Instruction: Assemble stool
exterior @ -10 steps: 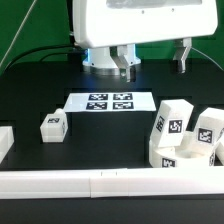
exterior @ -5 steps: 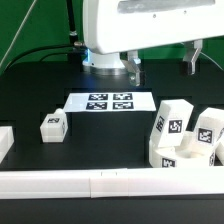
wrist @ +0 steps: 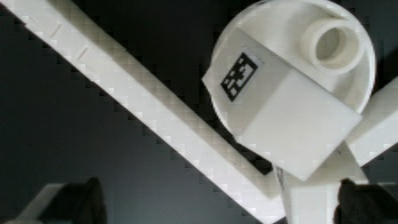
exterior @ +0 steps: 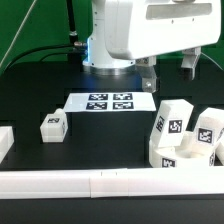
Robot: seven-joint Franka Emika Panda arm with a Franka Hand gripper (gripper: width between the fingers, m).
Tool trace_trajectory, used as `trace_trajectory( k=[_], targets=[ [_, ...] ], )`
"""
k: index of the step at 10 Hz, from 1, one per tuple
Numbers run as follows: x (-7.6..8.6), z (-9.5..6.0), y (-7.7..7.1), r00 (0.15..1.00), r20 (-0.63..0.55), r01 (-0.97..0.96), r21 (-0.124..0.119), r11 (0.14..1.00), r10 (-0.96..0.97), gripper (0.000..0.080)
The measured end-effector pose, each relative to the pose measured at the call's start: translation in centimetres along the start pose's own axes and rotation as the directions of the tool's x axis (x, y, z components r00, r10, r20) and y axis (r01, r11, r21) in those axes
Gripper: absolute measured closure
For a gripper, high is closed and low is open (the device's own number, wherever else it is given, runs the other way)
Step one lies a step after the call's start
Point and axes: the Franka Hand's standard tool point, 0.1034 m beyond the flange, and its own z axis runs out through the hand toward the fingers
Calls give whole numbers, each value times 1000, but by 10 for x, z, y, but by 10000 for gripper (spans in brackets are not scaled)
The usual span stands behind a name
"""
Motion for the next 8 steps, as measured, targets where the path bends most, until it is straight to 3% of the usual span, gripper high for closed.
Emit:
trace_trajectory(
  k=[2, 4, 5, 6, 8],
  targets=[
    [0, 2, -1, 998, 9, 65, -2, 998, -65, 150],
    [12, 16, -16, 931, 72, 359, -11, 933, -357, 150],
    [13, 19, -21, 876, 76, 478, 0, 878, -476, 150],
    [3, 22, -16, 837, 74, 542, 15, 840, -542, 150],
    [1, 23, -13, 762, 80, 643, 21, 766, -642, 150]
  ],
)
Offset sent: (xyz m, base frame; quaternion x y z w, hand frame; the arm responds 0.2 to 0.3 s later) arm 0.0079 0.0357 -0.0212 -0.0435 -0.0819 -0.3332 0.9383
